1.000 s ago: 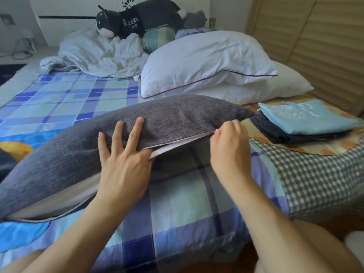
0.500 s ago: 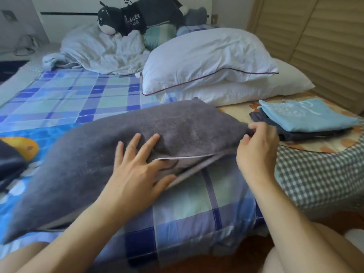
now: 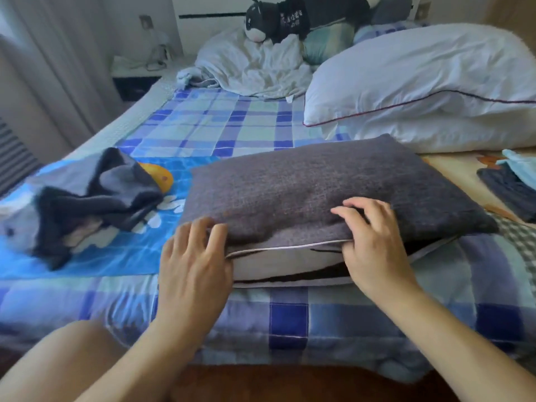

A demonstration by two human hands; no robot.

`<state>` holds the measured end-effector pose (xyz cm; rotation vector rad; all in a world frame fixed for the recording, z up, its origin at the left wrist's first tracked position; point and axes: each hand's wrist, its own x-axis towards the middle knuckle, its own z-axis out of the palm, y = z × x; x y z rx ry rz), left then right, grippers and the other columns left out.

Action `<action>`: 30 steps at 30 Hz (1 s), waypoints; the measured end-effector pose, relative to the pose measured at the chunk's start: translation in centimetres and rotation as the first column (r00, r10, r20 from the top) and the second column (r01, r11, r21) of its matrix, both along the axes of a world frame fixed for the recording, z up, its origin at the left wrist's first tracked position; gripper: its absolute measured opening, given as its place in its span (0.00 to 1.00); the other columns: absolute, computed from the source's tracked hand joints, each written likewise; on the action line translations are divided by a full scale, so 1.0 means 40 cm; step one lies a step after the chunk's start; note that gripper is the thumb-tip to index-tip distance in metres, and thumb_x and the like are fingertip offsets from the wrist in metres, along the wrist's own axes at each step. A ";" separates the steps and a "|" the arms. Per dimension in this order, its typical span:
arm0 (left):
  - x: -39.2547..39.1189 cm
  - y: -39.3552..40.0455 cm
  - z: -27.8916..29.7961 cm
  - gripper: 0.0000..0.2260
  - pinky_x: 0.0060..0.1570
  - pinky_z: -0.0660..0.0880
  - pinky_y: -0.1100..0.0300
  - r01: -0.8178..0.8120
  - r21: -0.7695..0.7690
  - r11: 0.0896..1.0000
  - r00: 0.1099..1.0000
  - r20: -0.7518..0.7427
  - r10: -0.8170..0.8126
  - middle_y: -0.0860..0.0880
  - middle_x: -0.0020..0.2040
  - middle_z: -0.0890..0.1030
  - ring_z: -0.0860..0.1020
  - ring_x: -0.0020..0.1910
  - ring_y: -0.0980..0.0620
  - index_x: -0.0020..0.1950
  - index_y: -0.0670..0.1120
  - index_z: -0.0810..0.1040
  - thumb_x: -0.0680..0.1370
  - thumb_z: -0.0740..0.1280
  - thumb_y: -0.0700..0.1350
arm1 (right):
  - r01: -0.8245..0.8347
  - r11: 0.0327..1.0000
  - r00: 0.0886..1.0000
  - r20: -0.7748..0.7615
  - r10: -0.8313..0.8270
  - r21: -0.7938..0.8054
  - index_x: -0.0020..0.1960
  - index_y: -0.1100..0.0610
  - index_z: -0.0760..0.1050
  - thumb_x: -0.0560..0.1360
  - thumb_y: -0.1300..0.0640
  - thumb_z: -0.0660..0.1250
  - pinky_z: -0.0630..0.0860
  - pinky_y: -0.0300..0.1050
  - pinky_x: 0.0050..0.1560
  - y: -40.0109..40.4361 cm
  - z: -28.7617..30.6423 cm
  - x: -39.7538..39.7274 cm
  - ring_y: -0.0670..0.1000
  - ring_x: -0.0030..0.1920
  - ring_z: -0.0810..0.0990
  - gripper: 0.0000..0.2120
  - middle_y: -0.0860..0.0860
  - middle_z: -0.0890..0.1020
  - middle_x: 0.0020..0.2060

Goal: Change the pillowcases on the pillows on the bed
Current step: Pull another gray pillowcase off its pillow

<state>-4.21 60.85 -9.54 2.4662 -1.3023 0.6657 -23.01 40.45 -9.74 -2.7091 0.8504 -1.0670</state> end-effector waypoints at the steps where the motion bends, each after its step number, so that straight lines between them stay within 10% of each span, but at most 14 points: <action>1: 0.008 0.036 -0.009 0.18 0.50 0.71 0.42 -0.102 -0.013 0.995 0.994 -0.043 0.101 0.42 0.59 0.76 0.73 0.56 0.36 0.55 0.45 0.77 0.66 0.71 0.41 | -0.006 1.000 1.000 0.023 0.006 0.009 0.59 0.61 0.80 0.64 0.74 0.62 0.71 0.57 0.64 0.000 0.013 0.011 0.60 0.60 0.72 0.26 0.57 0.77 0.58; 4: 0.021 0.096 -0.022 0.18 0.56 0.69 0.44 -0.448 -0.189 0.874 0.829 -0.454 0.327 0.43 0.62 0.72 0.70 0.61 0.38 0.58 0.47 0.76 0.70 0.73 0.43 | -0.017 1.000 0.996 0.082 0.017 0.002 0.56 0.61 0.80 0.65 0.71 0.62 0.72 0.54 0.60 0.004 0.057 0.057 0.58 0.57 0.73 0.21 0.55 0.78 0.54; 7: 0.025 0.101 -0.055 0.13 0.57 0.73 0.49 -0.719 -0.364 0.592 0.489 -0.870 0.060 0.49 0.54 0.77 0.78 0.57 0.44 0.53 0.52 0.73 0.73 0.74 0.48 | 0.033 0.999 0.994 0.101 -0.038 0.043 0.55 0.60 0.80 0.66 0.70 0.66 0.73 0.57 0.59 0.006 0.089 0.115 0.59 0.55 0.73 0.19 0.55 0.79 0.53; 14: -0.008 0.072 -0.059 0.06 0.58 0.78 0.58 -0.797 -0.533 0.284 0.203 -0.679 -0.705 0.44 0.48 0.85 0.83 0.50 0.51 0.51 0.40 0.83 0.81 0.66 0.37 | -0.028 0.999 0.998 -0.062 0.031 0.040 0.57 0.57 0.80 0.62 0.70 0.70 0.67 0.54 0.64 0.069 0.070 0.161 0.58 0.57 0.72 0.24 0.53 0.79 0.54; 19: 0.045 0.078 0.046 0.07 0.43 0.79 0.61 -0.552 -0.611 0.568 -0.126 -0.612 -0.781 0.42 0.39 0.81 0.80 0.38 0.49 0.42 0.40 0.82 0.67 0.66 0.34 | -0.226 0.973 0.971 -0.074 0.228 0.037 0.54 0.54 0.82 0.64 0.62 0.65 0.69 0.57 0.66 0.101 0.138 0.163 0.55 0.55 0.76 0.20 0.49 0.81 0.51; 23: 0.064 0.034 0.151 0.10 0.26 0.69 0.61 -0.131 -0.352 0.927 -0.344 -0.860 -0.376 0.44 0.28 0.75 0.72 0.24 0.50 0.32 0.41 0.78 0.73 0.66 0.43 | 0.014 0.983 0.999 -0.050 -0.005 0.180 0.52 0.53 0.83 0.72 0.65 0.64 0.76 0.52 0.53 -0.005 0.261 0.190 0.61 0.50 0.79 0.15 0.56 0.84 0.47; 26: 0.112 -0.013 0.197 0.18 0.30 0.75 0.62 0.047 -0.289 0.956 -0.377 -0.892 -0.251 0.47 0.29 0.77 0.75 0.26 0.53 0.33 0.44 0.79 0.79 0.63 0.50 | 0.278 0.929 0.946 -0.240 -0.219 0.245 0.52 0.52 0.82 0.74 0.62 0.64 0.74 0.49 0.48 -0.091 0.263 0.237 0.62 0.52 0.78 0.11 0.60 0.83 0.54; 30: 0.179 -0.007 0.158 0.08 0.35 0.80 0.57 -0.150 -0.420 0.895 -0.287 -0.848 -0.446 0.44 0.45 0.83 0.81 0.38 0.50 0.47 0.45 0.85 0.76 0.67 0.45 | 0.301 0.947 0.929 -0.257 -0.265 0.114 0.53 0.53 0.79 0.75 0.61 0.65 0.70 0.47 0.48 -0.095 0.218 0.298 0.60 0.53 0.76 0.09 0.56 0.82 0.52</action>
